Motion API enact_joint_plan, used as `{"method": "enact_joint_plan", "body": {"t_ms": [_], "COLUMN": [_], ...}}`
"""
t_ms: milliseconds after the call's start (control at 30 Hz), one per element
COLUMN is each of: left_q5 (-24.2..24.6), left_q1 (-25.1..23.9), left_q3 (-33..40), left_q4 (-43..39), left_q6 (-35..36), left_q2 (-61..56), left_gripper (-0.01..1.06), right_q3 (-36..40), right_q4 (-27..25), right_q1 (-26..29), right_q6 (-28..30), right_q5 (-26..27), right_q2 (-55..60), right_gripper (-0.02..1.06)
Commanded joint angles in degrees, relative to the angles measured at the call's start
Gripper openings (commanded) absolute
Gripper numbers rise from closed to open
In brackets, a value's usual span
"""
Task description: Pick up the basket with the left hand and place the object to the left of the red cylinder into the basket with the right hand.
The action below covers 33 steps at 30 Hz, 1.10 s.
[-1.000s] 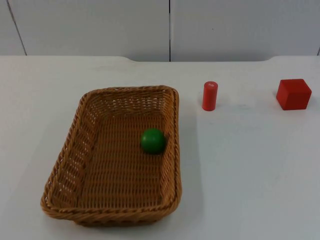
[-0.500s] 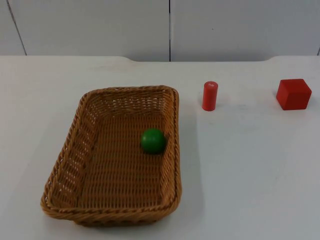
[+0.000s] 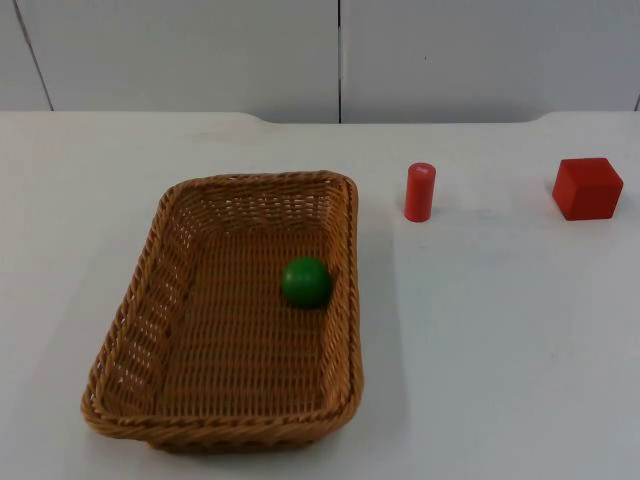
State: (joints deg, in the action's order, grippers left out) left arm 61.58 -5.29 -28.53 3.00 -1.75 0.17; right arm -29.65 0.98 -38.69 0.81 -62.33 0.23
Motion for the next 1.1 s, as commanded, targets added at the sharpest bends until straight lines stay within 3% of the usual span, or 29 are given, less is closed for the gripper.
{"method": "enact_joint_plan", "body": {"t_ms": [0, 700, 867, 1033, 1067], "left_q5": [0.02, 0.02, 0.02, 0.02, 0.02], "left_q1": [-0.09, -0.09, -0.09, -0.09, -0.09], "left_q3": [0.24, 0.24, 0.24, 0.24, 0.24], "left_q4": [-0.57, -0.07, -0.07, -0.07, -0.07], "left_q6": [0.98, 0.98, 0.98, 0.98, 0.98], "left_q2": [-0.17, -0.17, -0.17, -0.17, -0.17], "left_gripper": [1.05, 1.05, 1.05, 1.05, 1.05], "right_q3": [0.10, 0.10, 0.10, 0.10, 0.10], "right_q4": [0.02, 0.03, 0.03, 0.03, 0.03], "right_q1": [0.17, 0.29, 3.58, 14.45, 14.45], "right_q6": [0.32, -0.13, -0.13, -0.13, -0.13], "right_q5": [0.58, 0.58, 0.58, 0.58, 0.58], "right_q2": [-0.23, -0.23, -0.23, -0.23, -0.23], "right_gripper": [1.05, 1.05, 1.05, 1.05, 1.05]}}
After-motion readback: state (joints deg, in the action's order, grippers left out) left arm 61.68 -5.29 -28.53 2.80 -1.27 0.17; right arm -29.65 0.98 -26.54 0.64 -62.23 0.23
